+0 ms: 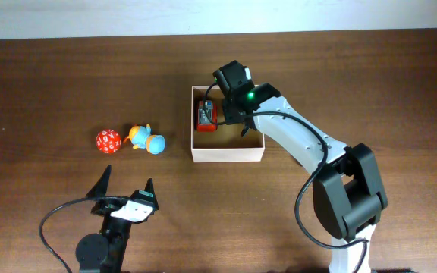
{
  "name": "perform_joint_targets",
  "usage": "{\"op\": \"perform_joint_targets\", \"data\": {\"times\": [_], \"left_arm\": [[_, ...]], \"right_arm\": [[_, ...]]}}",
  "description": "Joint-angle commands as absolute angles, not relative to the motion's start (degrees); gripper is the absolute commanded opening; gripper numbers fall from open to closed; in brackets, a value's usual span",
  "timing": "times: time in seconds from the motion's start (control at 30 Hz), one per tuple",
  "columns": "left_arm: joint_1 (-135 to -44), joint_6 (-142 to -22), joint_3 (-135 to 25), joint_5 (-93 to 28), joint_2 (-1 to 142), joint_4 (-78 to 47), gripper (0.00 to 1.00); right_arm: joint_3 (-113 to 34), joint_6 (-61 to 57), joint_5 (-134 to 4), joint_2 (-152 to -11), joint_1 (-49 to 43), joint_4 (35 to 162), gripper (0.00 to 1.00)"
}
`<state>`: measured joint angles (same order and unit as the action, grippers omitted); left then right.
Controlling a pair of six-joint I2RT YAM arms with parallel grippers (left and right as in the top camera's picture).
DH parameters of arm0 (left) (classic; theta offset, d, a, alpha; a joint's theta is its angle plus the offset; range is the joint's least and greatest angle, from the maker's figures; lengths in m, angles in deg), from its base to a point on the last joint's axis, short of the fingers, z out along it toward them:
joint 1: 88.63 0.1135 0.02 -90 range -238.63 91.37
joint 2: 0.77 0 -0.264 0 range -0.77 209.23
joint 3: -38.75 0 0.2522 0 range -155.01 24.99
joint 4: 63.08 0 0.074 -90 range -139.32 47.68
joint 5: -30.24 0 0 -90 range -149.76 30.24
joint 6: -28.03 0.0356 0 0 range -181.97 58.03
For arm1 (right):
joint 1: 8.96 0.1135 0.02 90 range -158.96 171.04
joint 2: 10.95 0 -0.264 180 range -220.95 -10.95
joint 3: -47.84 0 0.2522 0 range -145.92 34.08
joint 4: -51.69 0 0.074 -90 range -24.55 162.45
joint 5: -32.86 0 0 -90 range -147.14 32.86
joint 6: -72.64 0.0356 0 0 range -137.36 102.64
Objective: Pack container
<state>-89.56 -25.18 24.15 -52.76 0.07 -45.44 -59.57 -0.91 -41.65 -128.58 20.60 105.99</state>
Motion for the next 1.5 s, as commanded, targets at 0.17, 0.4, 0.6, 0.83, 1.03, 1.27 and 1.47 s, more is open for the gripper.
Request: {"op": "perform_joint_targets", "data": {"times": [0.17, 0.4, 0.6, 0.83, 1.03, 1.27, 1.47], "left_arm": [[-89.21, -25.51, 24.48, -53.2, -0.47, -45.35, 0.99], [-89.21, -25.51, 24.48, -53.2, -0.47, -45.35, 0.99], [-89.21, -25.51, 24.48, -53.2, -0.47, -45.35, 0.99], [-89.21, -25.51, 24.48, -53.2, -0.47, -45.35, 0.99], [-89.21, -25.51, 24.48, -53.2, -0.47, -45.35, 0.99], [-89.21, -25.51, 24.48, -53.2, -0.47, -45.35, 0.99], [-89.21, -25.51, 24.48, -53.2, -0.47, -45.35, 0.99]], "right_arm": [[-60.61, -1.0, -39.93, -129.41, 19.11, 105.13, 0.47], [-60.59, -0.98, -39.93, -129.54, 19.09, 104.56, 0.47], [-60.59, -0.3, -39.95, -130.48, 19.07, 104.15, 0.47], [-60.59, 1.53, -39.95, -132.75, 19.09, 103.49, 0.47], [-60.59, 1.6, -39.93, -133.15, 19.07, 103.03, 0.47], [-60.59, 1.56, -39.93, -133.15, 19.03, 102.62, 0.62], [-60.66, 1.53, -39.95, -133.15, 19.05, 102.69, 0.66]]}}
